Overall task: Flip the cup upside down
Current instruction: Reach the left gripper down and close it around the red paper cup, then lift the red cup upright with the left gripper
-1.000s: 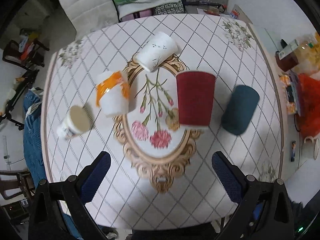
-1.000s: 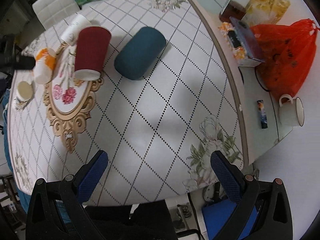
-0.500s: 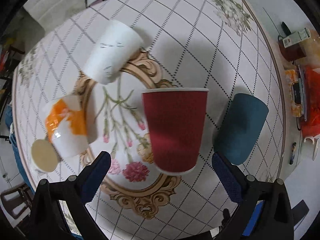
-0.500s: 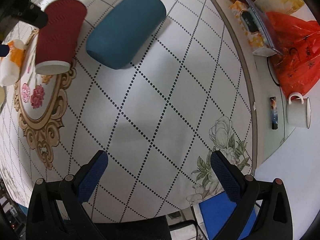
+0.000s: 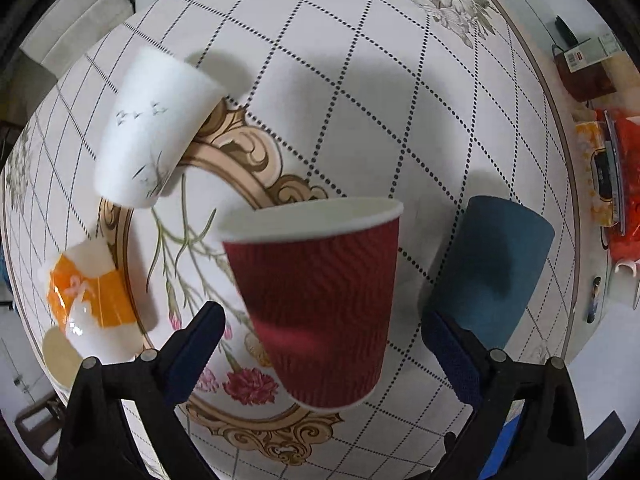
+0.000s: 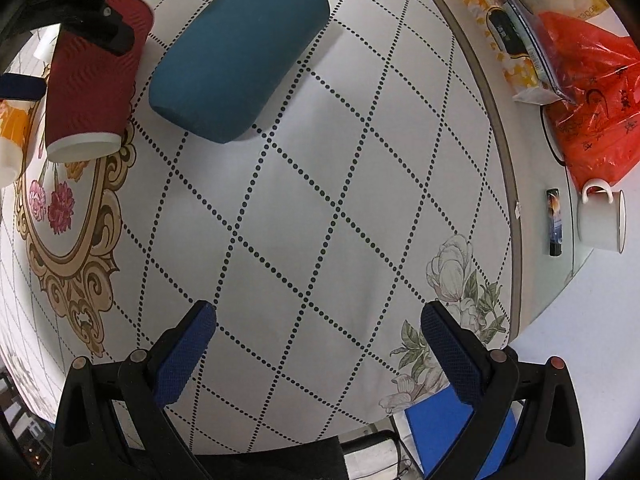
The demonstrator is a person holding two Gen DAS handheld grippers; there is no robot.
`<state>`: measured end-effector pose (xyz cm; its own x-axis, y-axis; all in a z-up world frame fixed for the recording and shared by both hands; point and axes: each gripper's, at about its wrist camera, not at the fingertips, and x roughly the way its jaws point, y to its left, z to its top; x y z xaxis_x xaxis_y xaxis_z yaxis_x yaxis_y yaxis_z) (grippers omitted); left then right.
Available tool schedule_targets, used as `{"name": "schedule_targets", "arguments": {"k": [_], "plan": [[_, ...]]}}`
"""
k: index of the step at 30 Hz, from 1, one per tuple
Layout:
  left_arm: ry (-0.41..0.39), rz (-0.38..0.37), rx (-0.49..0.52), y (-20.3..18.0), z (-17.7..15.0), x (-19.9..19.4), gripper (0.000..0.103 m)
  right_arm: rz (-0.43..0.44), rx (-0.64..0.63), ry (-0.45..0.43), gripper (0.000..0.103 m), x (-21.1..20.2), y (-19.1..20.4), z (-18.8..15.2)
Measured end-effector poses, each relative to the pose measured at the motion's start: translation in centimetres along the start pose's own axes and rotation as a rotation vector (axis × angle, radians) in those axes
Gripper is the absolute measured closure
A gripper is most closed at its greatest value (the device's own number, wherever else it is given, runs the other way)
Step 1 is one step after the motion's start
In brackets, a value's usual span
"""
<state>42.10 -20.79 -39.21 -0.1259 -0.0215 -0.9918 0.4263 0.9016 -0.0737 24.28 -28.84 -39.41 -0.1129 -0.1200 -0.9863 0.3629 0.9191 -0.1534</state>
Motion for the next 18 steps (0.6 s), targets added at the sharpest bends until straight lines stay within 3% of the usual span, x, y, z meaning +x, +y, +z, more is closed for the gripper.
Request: {"name": "schedule_targets", "arguments": {"k": [2,4,8,18], "plan": [[-0.007,0.010,0.019,-0.3,0.5,0.2,0.005,0.000,0.003,0.001,0.000,0.1,-0.3,0.4],[-0.007,0.024,0.043,-0.7,1.0,0.4,0.016,0.001,0.006,0.002,0.000,0.2,-0.6,0.6],[0.002,0.038,0.067,-1.2,1.7,1.1,0.026,0.003,0.015,0.012,0.000,0.4,-1.0,0.8],[-0.022,0.068,0.094,-1.8,2.3,2.3,0.027,0.032,0.042,0.050,0.000,1.8,-2.2,0.9]]}}
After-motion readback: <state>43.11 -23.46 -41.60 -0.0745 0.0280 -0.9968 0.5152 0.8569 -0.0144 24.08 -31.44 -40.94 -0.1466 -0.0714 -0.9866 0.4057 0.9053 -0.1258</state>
